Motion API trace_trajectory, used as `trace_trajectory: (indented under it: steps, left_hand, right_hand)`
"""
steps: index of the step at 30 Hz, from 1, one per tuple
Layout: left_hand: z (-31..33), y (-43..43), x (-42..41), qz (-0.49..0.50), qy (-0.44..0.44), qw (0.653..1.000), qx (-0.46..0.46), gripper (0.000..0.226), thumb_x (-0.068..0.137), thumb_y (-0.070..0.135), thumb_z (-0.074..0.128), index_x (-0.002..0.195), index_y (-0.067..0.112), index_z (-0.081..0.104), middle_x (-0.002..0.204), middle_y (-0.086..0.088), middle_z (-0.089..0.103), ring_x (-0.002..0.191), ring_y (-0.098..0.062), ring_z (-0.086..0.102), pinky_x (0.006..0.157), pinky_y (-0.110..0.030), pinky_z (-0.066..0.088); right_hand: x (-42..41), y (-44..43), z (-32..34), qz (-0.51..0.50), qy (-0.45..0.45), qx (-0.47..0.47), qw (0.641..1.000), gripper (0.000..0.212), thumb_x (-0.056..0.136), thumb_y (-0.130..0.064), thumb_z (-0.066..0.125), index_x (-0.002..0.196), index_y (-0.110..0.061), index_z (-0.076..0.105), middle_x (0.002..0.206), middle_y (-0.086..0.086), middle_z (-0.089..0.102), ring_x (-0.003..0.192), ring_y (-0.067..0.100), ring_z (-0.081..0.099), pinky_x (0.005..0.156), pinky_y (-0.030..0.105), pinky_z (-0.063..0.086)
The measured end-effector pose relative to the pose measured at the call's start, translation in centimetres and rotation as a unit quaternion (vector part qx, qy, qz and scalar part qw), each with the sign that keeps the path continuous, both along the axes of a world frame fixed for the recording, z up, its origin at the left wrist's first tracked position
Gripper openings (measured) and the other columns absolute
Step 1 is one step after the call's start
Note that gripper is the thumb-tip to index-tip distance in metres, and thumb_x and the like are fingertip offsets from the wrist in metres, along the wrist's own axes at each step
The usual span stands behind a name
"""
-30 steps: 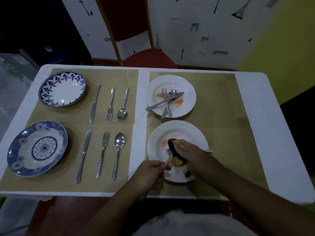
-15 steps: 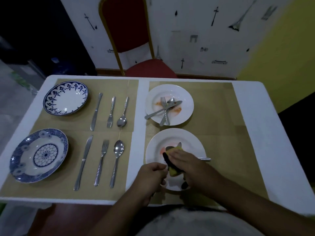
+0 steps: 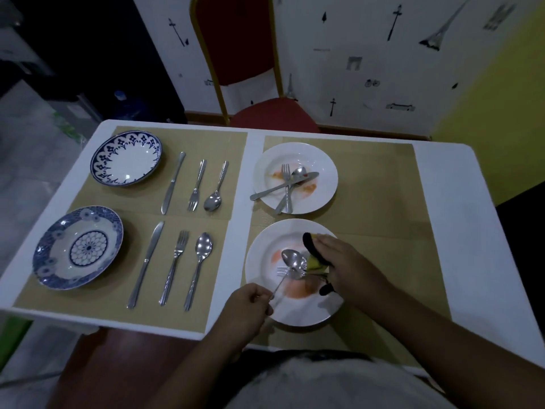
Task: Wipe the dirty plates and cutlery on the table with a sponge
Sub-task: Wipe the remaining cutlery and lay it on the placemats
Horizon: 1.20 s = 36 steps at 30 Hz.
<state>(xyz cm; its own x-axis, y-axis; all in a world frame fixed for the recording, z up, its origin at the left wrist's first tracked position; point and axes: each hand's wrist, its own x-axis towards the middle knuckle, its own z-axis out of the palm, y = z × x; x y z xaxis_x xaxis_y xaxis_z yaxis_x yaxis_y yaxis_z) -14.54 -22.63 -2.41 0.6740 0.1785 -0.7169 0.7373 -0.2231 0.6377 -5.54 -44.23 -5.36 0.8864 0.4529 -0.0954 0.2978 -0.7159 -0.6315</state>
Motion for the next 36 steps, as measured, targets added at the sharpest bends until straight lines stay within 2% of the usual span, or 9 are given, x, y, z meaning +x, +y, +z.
trace_trajectory:
  steps: [4,8,12,17,20,22,27,32,36]
  left_hand:
    - [-0.4,0.0,0.3,-0.011,-0.025,1.000,0.011,0.023,0.097,0.016,0.059,0.084,0.022,0.077,0.072,0.001,0.069,0.060,-0.012,0.056,0.058,-0.025,0.044]
    - [-0.4,-0.3,0.7,-0.057,-0.068,0.995,0.042,0.022,0.098,0.014,0.059,0.086,0.018,0.076,0.076,0.002,0.070,0.063,-0.009,0.058,0.063,-0.024,0.047]
    - [-0.1,-0.6,0.5,-0.064,-0.097,0.992,0.056,0.021,0.098,0.014,0.060,0.086,0.020,0.076,0.078,0.006,0.070,0.071,-0.009,0.063,0.063,-0.023,0.048]
    - [0.3,-1.8,1.6,-0.008,-0.067,0.998,-0.001,0.017,0.096,0.013,0.062,0.086,0.013,0.076,0.071,-0.006,0.070,0.059,-0.015,0.061,0.046,-0.020,0.046]
    - [0.7,-3.6,2.8,-0.022,-0.074,0.996,-0.050,0.016,0.094,0.016,0.067,0.084,0.018,0.080,0.078,-0.004,0.077,0.070,-0.013,0.071,0.067,-0.028,0.059]
    - [0.6,-5.5,3.8,-0.028,-0.059,0.995,-0.080,0.015,0.095,0.015,0.065,0.091,0.014,0.079,0.088,-0.005,0.078,0.084,-0.018,0.074,0.075,-0.035,0.063]
    - [-0.6,-12.3,5.5,-0.085,-0.067,0.992,-0.071,0.012,0.089,0.020,0.071,0.094,0.012,0.079,0.088,-0.008,0.078,0.084,-0.026,0.075,0.078,-0.045,0.063]
    - [-1.8,-18.9,5.9,-0.139,-0.077,0.987,-0.027,0.006,0.088,0.014,0.073,0.087,0.014,0.079,0.085,-0.010,0.077,0.079,-0.024,0.076,0.077,-0.042,0.063]
    - [-4.0,-22.4,5.6,-0.173,-0.082,0.981,0.014,0.018,0.090,0.017,0.070,0.074,0.022,0.077,0.080,-0.001,0.077,0.075,-0.016,0.074,0.078,-0.038,0.063]
  right_hand:
    - [-1.6,1.0,0.6,0.117,-0.034,-0.012,0.992,0.079,0.075,-0.005,0.066,0.145,-0.015,0.030,0.152,-0.003,0.023,0.140,0.013,0.017,0.117,0.031,0.016]
    - [-2.4,2.1,-0.7,0.236,-0.109,-0.090,0.961,0.092,0.054,-0.008,0.079,0.137,-0.002,0.041,0.145,0.015,0.039,0.135,0.028,0.033,0.111,0.043,0.023]
    - [-1.0,1.9,-0.3,0.138,-0.078,-0.107,0.982,0.096,0.066,-0.014,0.080,0.145,-0.006,0.025,0.152,0.003,0.019,0.142,0.022,0.015,0.113,0.031,0.008]
    - [-0.3,-0.6,0.9,-0.024,-0.055,-0.052,0.997,0.072,0.076,0.001,0.065,0.141,-0.007,0.035,0.148,0.010,0.035,0.138,0.027,0.028,0.112,0.028,0.016]
    - [-0.8,-2.1,1.1,-0.077,-0.058,-0.033,0.995,0.061,0.084,0.005,0.047,0.142,-0.010,0.036,0.148,0.005,0.035,0.139,0.021,0.026,0.112,0.026,0.018]
    - [-1.1,-3.3,1.1,-0.090,-0.067,-0.025,0.993,0.063,0.083,0.008,0.045,0.142,-0.013,0.036,0.148,0.003,0.035,0.139,0.019,0.027,0.112,0.027,0.020]
    - [-2.1,-8.7,0.0,-0.129,-0.044,-0.011,0.991,0.065,0.084,0.006,0.046,0.143,-0.018,0.034,0.151,-0.002,0.031,0.140,0.013,0.023,0.115,0.030,0.022]
    - [-3.5,-14.7,-1.0,-0.155,-0.009,-0.013,0.988,0.067,0.082,0.009,0.044,0.143,-0.016,0.034,0.151,0.000,0.030,0.140,0.012,0.022,0.114,0.025,0.020]
    - [-4.6,-18.5,-2.7,-0.127,0.011,-0.049,0.991,0.073,0.082,0.010,0.043,0.146,-0.023,0.028,0.152,-0.004,0.029,0.138,0.013,0.026,0.112,0.030,0.030]
